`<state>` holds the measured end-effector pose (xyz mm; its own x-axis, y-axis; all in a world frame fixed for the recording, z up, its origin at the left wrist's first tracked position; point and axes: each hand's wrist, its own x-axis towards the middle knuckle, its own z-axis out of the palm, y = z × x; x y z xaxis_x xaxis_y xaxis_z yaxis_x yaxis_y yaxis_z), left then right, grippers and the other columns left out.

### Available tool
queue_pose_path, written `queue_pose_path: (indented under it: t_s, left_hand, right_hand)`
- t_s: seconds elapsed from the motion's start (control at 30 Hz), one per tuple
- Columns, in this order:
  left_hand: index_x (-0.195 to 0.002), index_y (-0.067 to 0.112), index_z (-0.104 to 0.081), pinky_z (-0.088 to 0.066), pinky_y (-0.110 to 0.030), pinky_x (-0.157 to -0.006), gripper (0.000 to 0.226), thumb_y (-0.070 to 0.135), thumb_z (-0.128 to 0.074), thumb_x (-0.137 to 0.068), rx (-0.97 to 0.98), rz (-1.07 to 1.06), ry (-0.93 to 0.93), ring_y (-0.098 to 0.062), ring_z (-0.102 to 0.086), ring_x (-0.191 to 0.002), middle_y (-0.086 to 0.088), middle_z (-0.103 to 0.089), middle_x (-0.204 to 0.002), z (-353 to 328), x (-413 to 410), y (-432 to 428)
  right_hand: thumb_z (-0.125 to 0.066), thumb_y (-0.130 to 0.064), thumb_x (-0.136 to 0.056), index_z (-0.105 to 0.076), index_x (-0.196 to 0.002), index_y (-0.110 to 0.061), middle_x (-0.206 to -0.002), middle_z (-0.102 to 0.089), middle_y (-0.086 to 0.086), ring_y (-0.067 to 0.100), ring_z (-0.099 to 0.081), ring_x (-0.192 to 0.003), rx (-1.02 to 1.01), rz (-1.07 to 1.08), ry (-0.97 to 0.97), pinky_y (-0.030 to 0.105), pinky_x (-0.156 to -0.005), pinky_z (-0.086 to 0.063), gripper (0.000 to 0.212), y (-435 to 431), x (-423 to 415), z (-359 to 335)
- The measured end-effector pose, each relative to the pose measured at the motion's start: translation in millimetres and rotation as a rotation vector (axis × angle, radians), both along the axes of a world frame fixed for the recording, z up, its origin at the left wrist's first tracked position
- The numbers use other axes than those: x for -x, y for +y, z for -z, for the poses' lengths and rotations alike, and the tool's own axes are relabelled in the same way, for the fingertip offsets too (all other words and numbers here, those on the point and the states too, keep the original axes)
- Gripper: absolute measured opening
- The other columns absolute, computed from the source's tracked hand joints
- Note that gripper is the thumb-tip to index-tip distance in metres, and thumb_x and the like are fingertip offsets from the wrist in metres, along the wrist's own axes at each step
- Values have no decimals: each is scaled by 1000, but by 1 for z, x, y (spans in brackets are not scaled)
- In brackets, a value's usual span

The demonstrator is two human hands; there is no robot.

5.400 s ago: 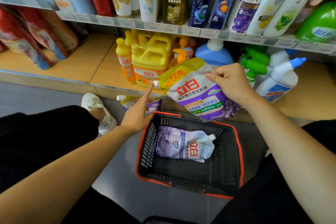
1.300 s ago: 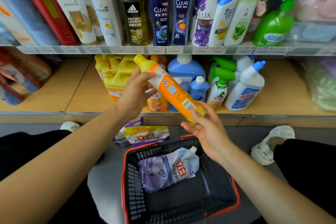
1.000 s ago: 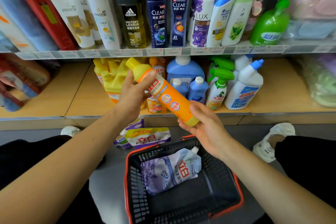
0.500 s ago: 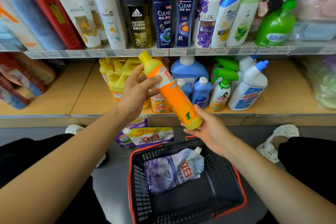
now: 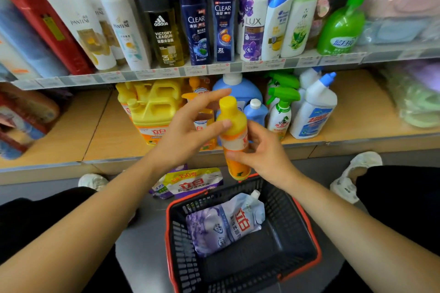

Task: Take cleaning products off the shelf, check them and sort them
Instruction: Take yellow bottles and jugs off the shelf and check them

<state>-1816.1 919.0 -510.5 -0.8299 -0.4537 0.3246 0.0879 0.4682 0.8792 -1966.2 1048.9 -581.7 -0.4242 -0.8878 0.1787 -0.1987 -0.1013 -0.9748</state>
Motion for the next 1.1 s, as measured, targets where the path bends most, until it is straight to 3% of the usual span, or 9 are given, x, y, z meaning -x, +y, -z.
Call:
queue_pose_path:
  t_s: [0.23, 0.3, 0.47, 0.57, 0.67, 0.77, 0.83, 0.93, 1.1]
  left_hand:
    - [-136, 13, -62, -54, -30, -92, 39, 12, -65, -98, 49, -84, 107, -12, -66, -114, -2, -71, -123, -4, 0, 14]
    - [-137, 15, -61, -56, -34, -91, 39, 11, -64, -98, 2, -124, 136, -12, -67, -109, -4, -72, -120, -5, 2, 16]
    - [-135, 18, -59, -55, -30, -89, 36, 11, -57, -100, -147, -32, 145, -12, -67, -108, -2, -72, -110, -16, 1, 11]
    - [-132, 8, -60, -57, -39, -91, 30, 12, -49, -104, -200, 16, 118, -20, -67, -106, -11, -69, -112, -20, -1, 3]
    - [-132, 6, -57, -53, -51, -96, 32, 15, -45, -104, -312, 52, 99, -29, -65, -109, -15, -69, -113, -22, -1, -2]
    - [-130, 11, -60, -55, -48, -96, 30, 17, -49, -102, -381, 52, 115, -28, -67, -110, -8, -73, -110, -23, -1, -1]
    - [-130, 12, -62, -59, -41, -91, 32, 19, -56, -100, -352, -3, 147, -23, -70, -108, -5, -76, -109, -22, 0, 3]
    - [-132, 13, -62, -59, -28, -86, 37, 14, -61, -96, -282, -111, 209, -17, -72, -109, 0, -78, -108, -19, 1, 7]
    - [-134, 12, -62, -59, -25, -87, 38, 14, -65, -96, -140, -301, 218, -9, -71, -109, 7, -76, -113, -11, 6, 14]
  right_hand:
    - [-87, -35, -70, -60, -128, -30, -113, -65, 4, 22, -65, -106, 137, 270, 142, 47, -87, -56, 64, 2, -29, 8]
    - [-86, -37, -69, -62, -128, -29, -107, -63, 4, 22, -65, -102, 131, 308, 195, 45, -84, -56, 64, 2, -32, 6]
    - [-84, -23, -77, -64, -127, -29, -114, -73, -5, 12, -68, -107, 52, 3, -52, 26, -90, -54, 55, 5, -22, -12]
    - [-78, -22, -80, -65, -124, -23, -121, -72, 4, 21, -66, -114, 1, -149, -280, 32, -95, -53, 46, 6, -21, -21]
    - [-85, -39, -70, -61, -128, -12, -125, -69, 9, 25, -65, -115, -63, -330, -543, 36, -93, -53, 68, 8, -18, -26]
    - [-89, -45, -65, -59, -129, -9, -118, -70, 9, 24, -68, -106, -79, -422, -652, 36, -88, -56, 79, 9, -16, -30]
    - [-87, -37, -70, -63, -125, -11, -118, -71, 10, 24, -68, -107, -76, -359, -583, 37, -91, -55, 65, 8, -17, -30]
    - [-78, -20, -82, -66, -122, -18, -118, -73, 5, 21, -68, -111, -28, -131, -259, 36, -95, -55, 41, 4, -21, -29]
    - [-86, -23, -75, -60, -122, -33, -111, -68, 3, 7, -67, -100, 50, 191, 70, 23, -88, -54, 55, 2, -28, -22]
